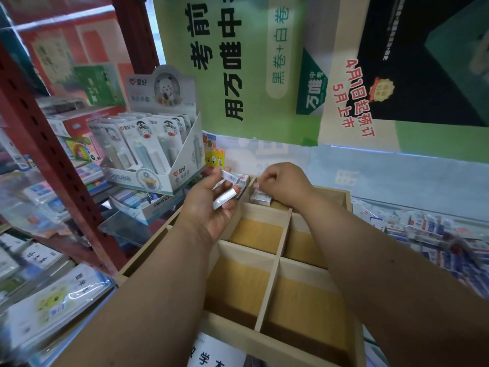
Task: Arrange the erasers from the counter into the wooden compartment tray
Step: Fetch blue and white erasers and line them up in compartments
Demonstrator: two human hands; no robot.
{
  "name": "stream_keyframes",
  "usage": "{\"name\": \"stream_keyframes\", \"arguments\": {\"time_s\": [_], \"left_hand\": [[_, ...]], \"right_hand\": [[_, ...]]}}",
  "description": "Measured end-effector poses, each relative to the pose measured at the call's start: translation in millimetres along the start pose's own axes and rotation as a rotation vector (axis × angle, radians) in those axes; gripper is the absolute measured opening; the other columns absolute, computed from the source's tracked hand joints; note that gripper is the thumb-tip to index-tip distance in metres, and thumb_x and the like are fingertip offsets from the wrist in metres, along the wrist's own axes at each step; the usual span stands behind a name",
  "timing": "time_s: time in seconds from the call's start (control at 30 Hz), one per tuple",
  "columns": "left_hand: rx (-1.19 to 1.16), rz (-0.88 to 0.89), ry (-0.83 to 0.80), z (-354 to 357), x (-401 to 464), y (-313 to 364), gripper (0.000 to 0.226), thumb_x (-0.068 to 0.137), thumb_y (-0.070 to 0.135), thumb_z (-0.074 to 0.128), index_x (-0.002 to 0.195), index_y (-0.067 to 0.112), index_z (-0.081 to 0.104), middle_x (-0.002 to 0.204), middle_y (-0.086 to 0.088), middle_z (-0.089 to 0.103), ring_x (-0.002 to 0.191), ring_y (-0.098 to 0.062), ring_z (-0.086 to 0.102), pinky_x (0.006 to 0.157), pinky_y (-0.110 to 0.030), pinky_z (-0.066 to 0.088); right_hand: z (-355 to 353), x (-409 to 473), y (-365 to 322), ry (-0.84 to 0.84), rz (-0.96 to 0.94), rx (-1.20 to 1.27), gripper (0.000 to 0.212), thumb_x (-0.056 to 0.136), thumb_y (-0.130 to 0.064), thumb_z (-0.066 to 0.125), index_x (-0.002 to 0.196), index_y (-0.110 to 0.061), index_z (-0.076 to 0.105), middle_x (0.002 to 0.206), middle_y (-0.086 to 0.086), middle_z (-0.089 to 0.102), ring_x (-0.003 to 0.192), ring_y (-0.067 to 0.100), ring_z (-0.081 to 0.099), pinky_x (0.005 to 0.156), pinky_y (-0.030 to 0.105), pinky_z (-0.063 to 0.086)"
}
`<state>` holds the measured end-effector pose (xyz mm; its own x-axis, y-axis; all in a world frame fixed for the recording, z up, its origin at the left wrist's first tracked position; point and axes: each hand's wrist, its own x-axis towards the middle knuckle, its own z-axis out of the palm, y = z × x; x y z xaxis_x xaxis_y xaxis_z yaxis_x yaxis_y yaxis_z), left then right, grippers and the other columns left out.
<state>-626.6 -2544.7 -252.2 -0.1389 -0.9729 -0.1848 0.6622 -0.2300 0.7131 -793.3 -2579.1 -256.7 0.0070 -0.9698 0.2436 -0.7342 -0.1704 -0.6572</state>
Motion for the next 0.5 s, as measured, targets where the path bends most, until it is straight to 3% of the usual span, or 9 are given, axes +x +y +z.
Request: {"name": "stream_keyframes", "arguments": {"time_s": [0.1, 0.17, 0.3, 0.4, 0.5], "left_hand": [[0.038, -0.002, -0.008, 2, -2, -1, 0.008, 0.096, 0.017, 0.053, 0.091, 0.012, 0.054, 0.071, -0.005, 0.057, 0.050, -0.010, 0.055, 0.032, -0.014, 0.028], [0.079, 0.009, -0.032, 3, -4, -2, 0.010, 0.097, 0.017, 0.053, 0.090, 0.012, 0.056, 0.070, -0.005, 0.059, 0.052, -0.009, 0.055, 0.033, -0.013, 0.029], [0.100, 0.025, -0.066, 6, -5, -1, 0.013, 0.098, 0.017, 0.051, 0.088, 0.011, 0.057, 0.069, -0.005, 0.060, 0.054, -0.008, 0.054, 0.033, -0.012, 0.032], [-0.013, -0.003, -0.013, 1, -1, 2, 0.009, 0.092, 0.011, 0.051, 0.094, 0.006, 0.058, 0.083, -0.009, 0.057, 0.063, -0.015, 0.053, 0.037, -0.017, 0.038], [-0.085, -0.006, 0.015, -1, 0, 2, 0.040, 0.067, -0.001, 0.039, 0.103, 0.002, 0.057, 0.094, -0.014, 0.051, 0.065, -0.020, 0.054, 0.045, -0.020, 0.039]], "right_hand": [[-7, -11, -19, 0.027, -0.071, 0.462, 0.008, 0.084, -0.023, 0.070, 0.088, -0.016, 0.070, 0.083, -0.005, 0.067, 0.074, 0.006, 0.059, 0.071, 0.019, 0.048], [-6, -15, -26, -0.035, -0.103, 0.540, 0.011, 0.083, -0.019, 0.071, 0.092, -0.015, 0.069, 0.082, -0.004, 0.066, 0.072, 0.005, 0.057, 0.069, 0.016, 0.047], [-5, -15, -28, -0.054, -0.124, 0.523, 0.012, 0.079, -0.009, 0.074, 0.090, -0.008, 0.069, 0.080, 0.001, 0.065, 0.070, 0.007, 0.056, 0.068, 0.017, 0.048], [-16, -14, -20, 0.049, -0.037, 0.491, 0.006, 0.078, -0.007, 0.074, 0.079, -0.009, 0.068, 0.077, 0.000, 0.066, 0.070, 0.010, 0.058, 0.067, 0.022, 0.049], [-29, -12, -5, 0.105, 0.040, 0.192, 0.006, 0.076, -0.009, 0.071, 0.076, -0.007, 0.065, 0.078, -0.002, 0.068, 0.076, 0.013, 0.061, 0.063, 0.022, 0.047]]}}
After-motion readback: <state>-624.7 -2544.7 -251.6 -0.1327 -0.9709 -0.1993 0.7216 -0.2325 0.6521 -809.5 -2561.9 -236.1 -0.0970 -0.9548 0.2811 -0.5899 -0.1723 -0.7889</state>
